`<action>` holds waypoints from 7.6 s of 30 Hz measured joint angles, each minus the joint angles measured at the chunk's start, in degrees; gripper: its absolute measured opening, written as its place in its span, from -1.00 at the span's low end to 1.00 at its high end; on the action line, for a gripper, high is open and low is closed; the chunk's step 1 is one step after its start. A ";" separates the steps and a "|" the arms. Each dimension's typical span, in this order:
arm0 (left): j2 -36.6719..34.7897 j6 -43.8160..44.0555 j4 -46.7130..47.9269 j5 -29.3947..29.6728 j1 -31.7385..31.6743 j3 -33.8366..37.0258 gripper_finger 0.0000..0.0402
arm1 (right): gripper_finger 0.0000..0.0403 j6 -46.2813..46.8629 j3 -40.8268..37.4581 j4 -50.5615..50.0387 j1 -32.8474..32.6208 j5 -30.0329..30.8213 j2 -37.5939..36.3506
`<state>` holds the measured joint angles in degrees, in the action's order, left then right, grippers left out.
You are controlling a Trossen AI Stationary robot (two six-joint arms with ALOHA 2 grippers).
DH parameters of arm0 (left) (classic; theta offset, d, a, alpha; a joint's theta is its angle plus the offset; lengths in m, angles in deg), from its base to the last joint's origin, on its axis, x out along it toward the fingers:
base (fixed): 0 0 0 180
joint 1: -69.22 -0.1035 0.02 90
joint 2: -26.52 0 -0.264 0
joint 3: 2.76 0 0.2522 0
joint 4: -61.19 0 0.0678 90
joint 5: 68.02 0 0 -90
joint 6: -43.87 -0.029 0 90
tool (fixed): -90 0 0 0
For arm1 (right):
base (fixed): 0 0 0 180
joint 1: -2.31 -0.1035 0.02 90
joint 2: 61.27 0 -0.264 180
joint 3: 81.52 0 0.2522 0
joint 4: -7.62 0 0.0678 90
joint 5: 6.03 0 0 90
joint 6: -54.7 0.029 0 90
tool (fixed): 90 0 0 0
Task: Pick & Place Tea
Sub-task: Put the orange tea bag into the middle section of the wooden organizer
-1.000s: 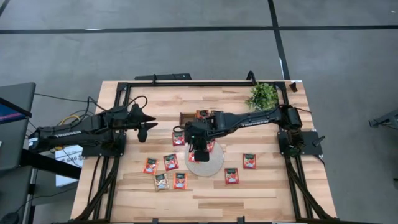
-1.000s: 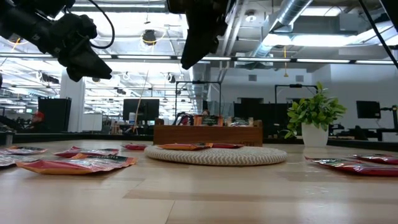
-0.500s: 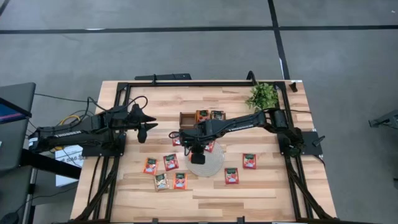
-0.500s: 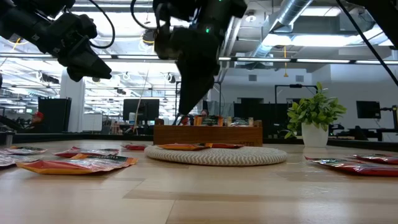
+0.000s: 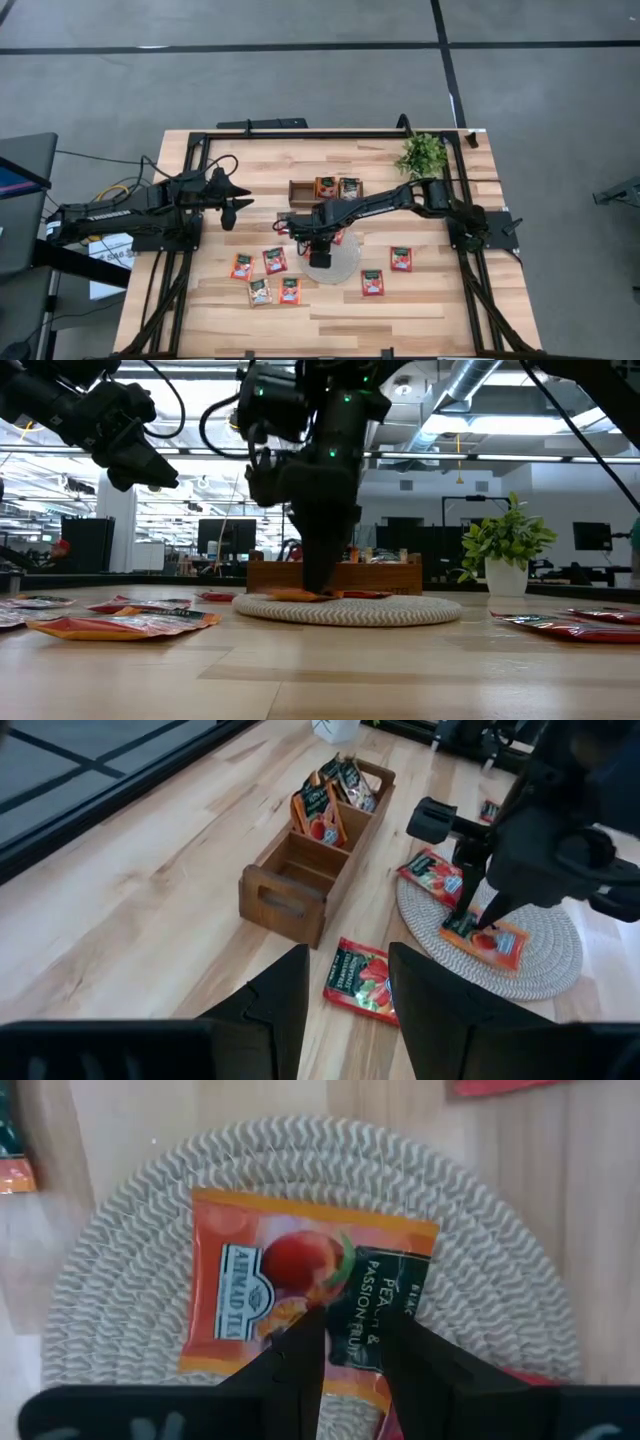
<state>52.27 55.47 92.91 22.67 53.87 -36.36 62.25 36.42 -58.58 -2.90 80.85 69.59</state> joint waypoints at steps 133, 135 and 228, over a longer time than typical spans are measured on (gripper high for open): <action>0.01 -0.17 -0.51 0.00 0.02 -0.04 -0.35 | -1.00 -11.04 18.97 -21.58 15.10 16.94 0.61; -0.01 -0.17 -0.50 -0.01 0.00 -0.04 -0.35 | -1.00 -11.04 18.97 -21.60 15.21 16.87 0.61; 22.80 12.61 -27.15 -11.84 3.67 -7.46 -0.35 | -1.00 15.95 -75.70 46.56 -5.66 23.47 -100.00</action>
<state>75.07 68.07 65.77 10.83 57.54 -43.82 78.20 -39.28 -12.02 -8.56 104.32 -30.40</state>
